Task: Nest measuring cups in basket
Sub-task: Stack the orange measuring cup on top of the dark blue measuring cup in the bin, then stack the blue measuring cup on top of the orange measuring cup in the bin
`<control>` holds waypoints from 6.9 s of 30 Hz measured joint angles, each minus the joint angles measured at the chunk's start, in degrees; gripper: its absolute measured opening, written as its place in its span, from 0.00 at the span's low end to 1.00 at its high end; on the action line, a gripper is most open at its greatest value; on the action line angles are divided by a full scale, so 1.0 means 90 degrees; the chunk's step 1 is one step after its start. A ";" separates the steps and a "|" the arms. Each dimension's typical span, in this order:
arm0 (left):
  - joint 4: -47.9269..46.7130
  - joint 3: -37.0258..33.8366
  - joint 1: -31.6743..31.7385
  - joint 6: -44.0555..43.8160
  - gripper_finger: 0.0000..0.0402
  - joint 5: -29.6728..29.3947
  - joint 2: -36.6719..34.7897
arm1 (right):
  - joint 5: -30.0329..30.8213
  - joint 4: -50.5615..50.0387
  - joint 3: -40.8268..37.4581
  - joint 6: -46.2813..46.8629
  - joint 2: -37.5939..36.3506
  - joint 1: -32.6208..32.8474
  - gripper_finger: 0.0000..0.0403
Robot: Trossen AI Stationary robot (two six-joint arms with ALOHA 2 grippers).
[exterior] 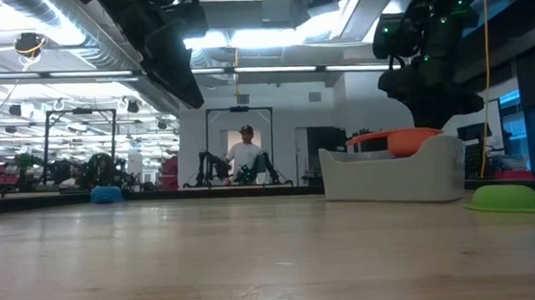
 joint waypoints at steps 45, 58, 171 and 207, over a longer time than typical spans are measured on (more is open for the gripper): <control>0.0112 -0.0002 0.0024 0.0002 0.23 -0.0182 0.0000 | 0.0066 0.0071 0.1081 -0.1535 0.0000 0.0001 0.18; -0.0233 0.0592 0.0927 0.0081 0.23 -0.0882 -0.0002 | 0.0058 0.0187 0.1081 -0.1649 0.0000 0.0000 0.18; -0.0685 -0.1112 0.4064 0.1236 0.02 -0.2690 0.2739 | 0.0053 0.0188 0.1071 -0.2692 0.0000 -0.0001 0.18; -0.2386 0.2170 0.1847 0.0476 0.00 -0.0972 0.2744 | 0.0067 0.0082 0.1071 -0.3474 -0.0823 -0.0152 0.18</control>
